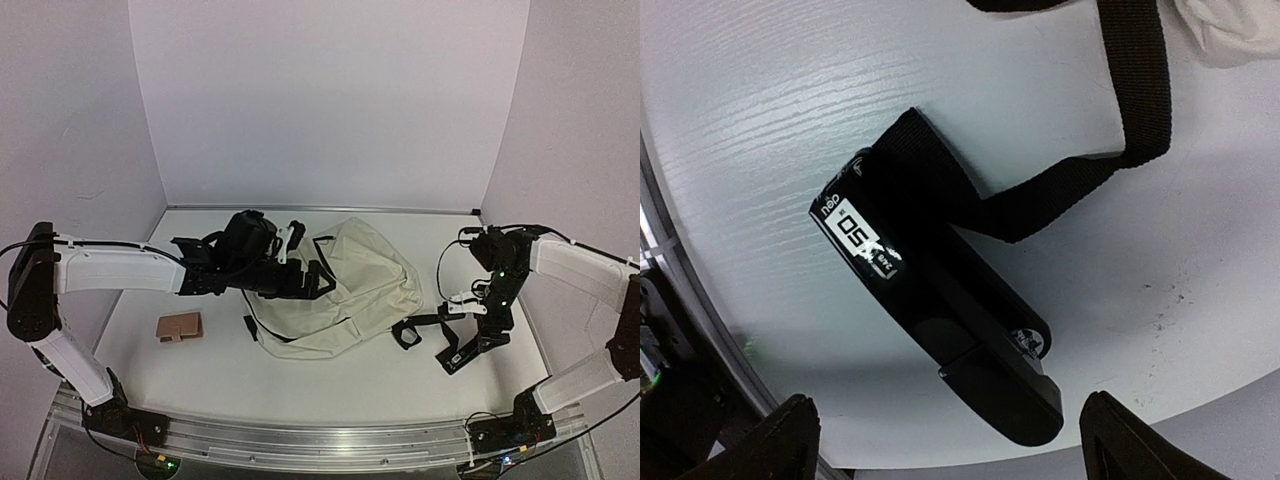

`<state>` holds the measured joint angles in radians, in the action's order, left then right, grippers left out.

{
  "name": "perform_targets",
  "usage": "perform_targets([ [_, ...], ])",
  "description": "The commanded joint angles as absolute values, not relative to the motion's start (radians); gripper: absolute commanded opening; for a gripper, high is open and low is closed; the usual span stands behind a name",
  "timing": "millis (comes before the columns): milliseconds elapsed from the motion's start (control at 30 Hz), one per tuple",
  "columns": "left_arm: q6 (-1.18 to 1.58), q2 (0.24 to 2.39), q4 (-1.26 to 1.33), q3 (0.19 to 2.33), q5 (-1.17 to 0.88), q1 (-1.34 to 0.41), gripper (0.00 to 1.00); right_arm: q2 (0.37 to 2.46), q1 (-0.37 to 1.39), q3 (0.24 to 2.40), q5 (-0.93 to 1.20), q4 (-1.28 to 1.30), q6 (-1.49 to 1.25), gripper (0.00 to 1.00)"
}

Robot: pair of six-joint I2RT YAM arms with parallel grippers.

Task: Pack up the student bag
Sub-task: Move the stationery to the center of the board.

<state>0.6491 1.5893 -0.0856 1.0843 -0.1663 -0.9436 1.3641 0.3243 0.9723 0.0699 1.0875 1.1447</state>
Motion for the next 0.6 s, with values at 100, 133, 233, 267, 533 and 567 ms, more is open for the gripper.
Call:
perform_targets([
  [100,0.631,1.541,-0.04,1.076,-0.187,-0.944,1.0,1.421,0.327,0.89,0.063,0.932,1.308,0.92],
  [133,0.632,1.539,-0.038,1.076,-0.188,-0.943,1.0,1.433,0.327,0.88,0.063,0.923,1.314,0.93],
  [233,0.632,1.529,-0.039,1.074,-0.187,-0.943,1.0,1.463,0.328,0.834,0.047,0.878,1.338,0.92],
  [267,0.631,1.525,-0.037,1.072,-0.187,-0.944,1.0,1.471,0.327,0.814,0.04,0.86,1.349,0.92],
  [533,0.639,1.499,-0.034,1.057,-0.167,-0.944,1.0,1.496,0.327,0.734,0.026,0.776,1.374,0.87],
  [567,0.638,1.498,-0.034,1.057,-0.164,-0.944,1.0,1.496,0.328,0.73,0.025,0.765,1.374,0.83],
])
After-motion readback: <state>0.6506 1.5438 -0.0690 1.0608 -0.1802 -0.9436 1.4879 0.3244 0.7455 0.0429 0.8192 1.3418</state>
